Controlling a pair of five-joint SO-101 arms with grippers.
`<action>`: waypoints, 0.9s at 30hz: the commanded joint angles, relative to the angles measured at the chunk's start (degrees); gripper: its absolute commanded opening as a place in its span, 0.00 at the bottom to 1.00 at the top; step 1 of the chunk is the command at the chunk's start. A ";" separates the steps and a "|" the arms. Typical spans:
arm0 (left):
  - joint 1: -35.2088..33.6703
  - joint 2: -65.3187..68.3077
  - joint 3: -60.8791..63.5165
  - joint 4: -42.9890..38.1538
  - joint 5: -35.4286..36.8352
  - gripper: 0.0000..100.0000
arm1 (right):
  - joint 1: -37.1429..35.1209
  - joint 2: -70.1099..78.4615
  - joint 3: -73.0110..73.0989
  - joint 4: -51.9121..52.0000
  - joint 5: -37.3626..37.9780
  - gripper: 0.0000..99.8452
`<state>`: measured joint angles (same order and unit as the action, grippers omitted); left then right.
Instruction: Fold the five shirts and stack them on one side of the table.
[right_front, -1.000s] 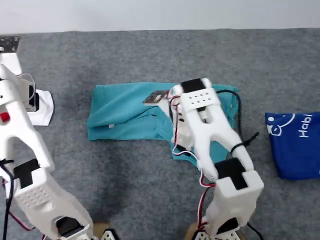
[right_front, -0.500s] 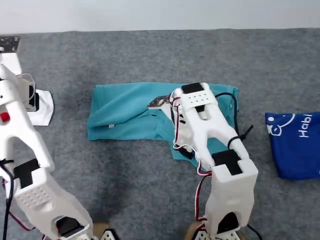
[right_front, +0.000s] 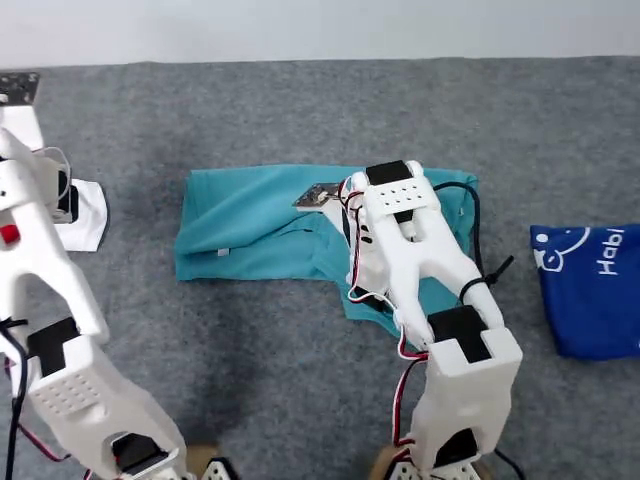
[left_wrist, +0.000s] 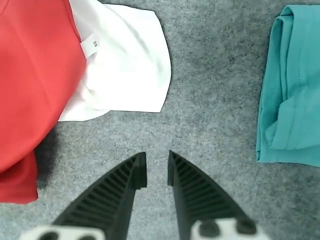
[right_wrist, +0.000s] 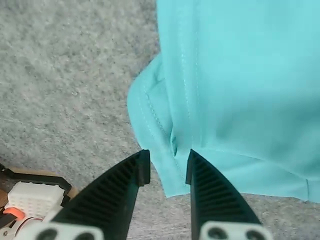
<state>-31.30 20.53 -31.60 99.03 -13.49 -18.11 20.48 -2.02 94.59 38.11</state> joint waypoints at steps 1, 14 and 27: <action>-0.09 -3.25 -0.22 1.41 -0.44 0.08 | 0.04 -3.65 -0.53 0.66 0.53 0.13; -0.09 -3.16 -0.22 1.41 -0.44 0.08 | 3.21 4.62 -0.44 -4.09 0.70 0.08; 0.00 -3.16 3.21 1.23 -0.44 0.08 | 7.60 4.62 -0.44 -3.38 2.90 0.01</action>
<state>-31.30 20.53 -28.62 99.03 -13.49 -11.52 25.67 -2.02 90.81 40.13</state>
